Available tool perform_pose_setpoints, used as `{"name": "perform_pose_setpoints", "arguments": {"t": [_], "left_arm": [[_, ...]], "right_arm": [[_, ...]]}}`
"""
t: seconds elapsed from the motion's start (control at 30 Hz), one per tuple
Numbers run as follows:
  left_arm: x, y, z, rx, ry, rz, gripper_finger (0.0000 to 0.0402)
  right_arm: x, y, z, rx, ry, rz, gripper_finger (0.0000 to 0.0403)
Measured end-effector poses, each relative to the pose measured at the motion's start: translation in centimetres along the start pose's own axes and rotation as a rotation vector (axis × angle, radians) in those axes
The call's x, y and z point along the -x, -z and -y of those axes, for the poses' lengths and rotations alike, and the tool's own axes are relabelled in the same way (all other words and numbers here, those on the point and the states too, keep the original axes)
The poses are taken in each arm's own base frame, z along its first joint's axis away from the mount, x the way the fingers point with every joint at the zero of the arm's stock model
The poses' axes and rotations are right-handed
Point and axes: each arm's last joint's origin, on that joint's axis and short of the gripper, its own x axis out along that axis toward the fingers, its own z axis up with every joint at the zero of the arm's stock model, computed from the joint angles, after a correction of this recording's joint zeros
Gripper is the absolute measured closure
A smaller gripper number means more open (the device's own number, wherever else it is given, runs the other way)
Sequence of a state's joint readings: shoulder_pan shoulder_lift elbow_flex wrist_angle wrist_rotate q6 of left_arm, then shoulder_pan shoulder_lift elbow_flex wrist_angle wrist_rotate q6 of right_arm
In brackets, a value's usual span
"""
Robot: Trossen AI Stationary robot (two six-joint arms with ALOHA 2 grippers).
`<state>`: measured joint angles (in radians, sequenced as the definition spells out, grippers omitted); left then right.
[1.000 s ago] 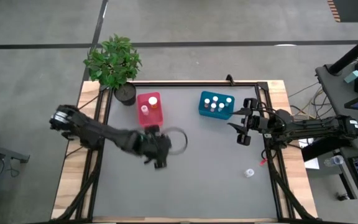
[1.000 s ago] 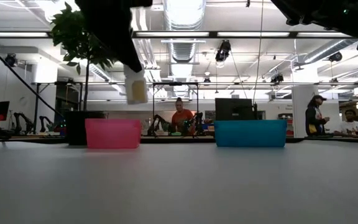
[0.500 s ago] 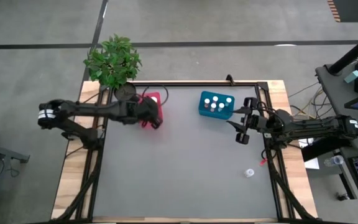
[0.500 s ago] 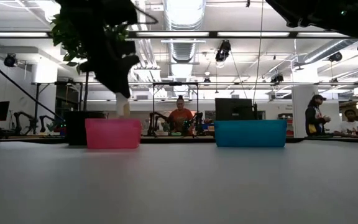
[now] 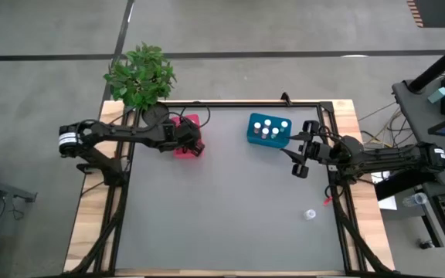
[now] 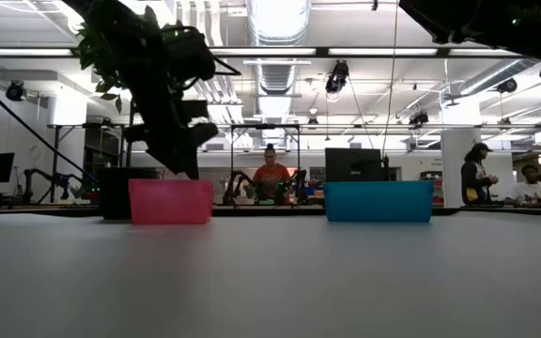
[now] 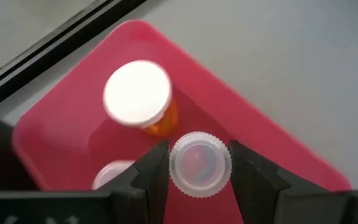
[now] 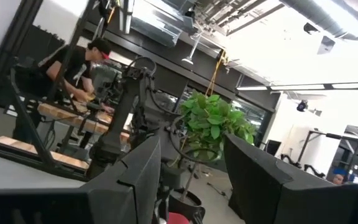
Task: Pick and place medicine bottles into bin by pill shape (circle, oval)
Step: Put the left transparent capsule bottle into the red bin
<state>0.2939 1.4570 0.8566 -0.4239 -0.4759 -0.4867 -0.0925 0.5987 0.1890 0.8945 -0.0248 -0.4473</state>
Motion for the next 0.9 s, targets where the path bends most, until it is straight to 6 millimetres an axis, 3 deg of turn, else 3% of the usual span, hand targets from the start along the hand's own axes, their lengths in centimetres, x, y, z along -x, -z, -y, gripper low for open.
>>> {"name": "perform_pose_setpoints", "arguments": {"t": [0.3,0.9], "left_arm": [[-1.8,0.4,0.8,-0.009,-0.011,-0.026,0.0275],[-2.1,0.2,0.4,0.007,-0.017,-0.027,0.0232]], "right_arm": [[0.0,0.0,0.0,0.003,0.000,0.000,0.0236],[0.0,0.0,0.0,0.004,-0.001,0.000,0.0236]]}}
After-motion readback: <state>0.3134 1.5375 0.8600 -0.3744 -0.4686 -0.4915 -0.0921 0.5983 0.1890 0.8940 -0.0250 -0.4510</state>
